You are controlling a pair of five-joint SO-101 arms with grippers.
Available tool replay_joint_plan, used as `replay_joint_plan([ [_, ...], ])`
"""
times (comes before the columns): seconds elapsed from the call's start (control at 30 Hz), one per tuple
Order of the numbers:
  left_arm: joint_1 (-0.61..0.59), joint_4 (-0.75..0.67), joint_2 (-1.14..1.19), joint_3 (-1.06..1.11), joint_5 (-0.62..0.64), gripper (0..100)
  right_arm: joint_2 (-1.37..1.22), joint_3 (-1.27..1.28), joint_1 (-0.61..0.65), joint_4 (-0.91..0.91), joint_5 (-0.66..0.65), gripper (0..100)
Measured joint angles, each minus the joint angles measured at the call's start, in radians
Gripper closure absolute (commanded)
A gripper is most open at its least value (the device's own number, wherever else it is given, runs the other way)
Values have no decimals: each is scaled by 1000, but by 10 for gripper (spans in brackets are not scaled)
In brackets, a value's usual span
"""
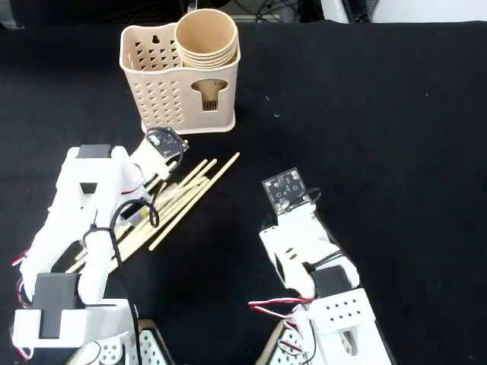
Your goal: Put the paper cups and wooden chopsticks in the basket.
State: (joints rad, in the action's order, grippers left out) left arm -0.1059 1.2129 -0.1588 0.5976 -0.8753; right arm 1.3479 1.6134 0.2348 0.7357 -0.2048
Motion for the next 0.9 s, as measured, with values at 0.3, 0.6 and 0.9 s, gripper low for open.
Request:
replay_joint_plan([
  [0.3,75,60,-26,12,77,873,0,0,0,0,0,878],
  [0.6,209,-184,-92,216,267,775,0,0,0,0,0,878],
  [0.9,216,-330,-103,319,301,798,0,0,0,0,0,878],
])
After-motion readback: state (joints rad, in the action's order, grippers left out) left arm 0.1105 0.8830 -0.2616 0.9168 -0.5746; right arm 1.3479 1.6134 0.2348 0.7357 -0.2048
